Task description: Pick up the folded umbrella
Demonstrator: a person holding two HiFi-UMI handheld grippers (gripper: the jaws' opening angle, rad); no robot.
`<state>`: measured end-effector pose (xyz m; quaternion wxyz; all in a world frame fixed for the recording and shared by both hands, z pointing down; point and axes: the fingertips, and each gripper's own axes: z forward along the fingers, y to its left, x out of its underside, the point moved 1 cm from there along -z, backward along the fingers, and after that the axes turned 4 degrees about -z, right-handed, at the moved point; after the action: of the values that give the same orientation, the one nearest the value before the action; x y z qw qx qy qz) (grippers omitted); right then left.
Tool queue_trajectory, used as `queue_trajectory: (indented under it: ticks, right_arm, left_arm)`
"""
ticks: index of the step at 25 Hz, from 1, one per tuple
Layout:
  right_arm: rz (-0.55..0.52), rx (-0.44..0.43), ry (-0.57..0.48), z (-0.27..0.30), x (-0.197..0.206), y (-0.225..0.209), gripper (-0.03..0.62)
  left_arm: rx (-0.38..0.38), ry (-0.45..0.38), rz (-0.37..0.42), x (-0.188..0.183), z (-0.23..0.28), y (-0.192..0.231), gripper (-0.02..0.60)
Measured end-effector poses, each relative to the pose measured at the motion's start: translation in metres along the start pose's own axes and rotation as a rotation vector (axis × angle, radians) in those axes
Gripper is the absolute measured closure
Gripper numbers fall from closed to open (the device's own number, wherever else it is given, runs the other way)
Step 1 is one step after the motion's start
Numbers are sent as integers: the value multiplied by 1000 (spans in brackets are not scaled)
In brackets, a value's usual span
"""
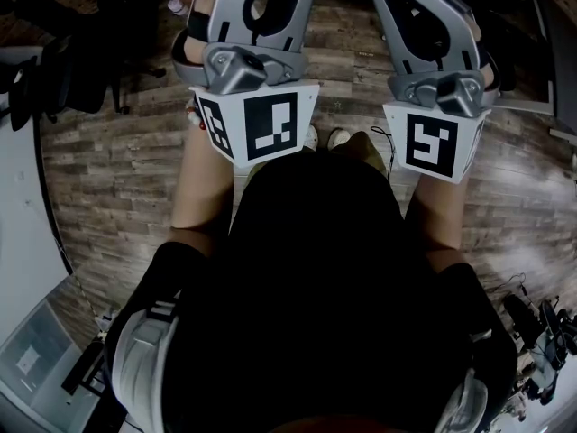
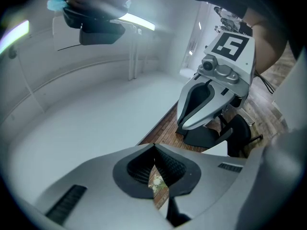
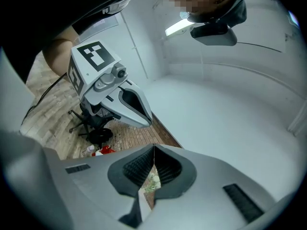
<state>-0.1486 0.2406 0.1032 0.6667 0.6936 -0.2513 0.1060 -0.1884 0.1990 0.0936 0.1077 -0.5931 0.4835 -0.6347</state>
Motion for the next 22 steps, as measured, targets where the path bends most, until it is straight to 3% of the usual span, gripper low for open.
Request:
queue_trajectory:
  ticks: [22]
  right_arm:
    - [-1,51,-32,18,-9,-4,565]
  left_arm:
    - [-12,20,21,24,-3,19,569]
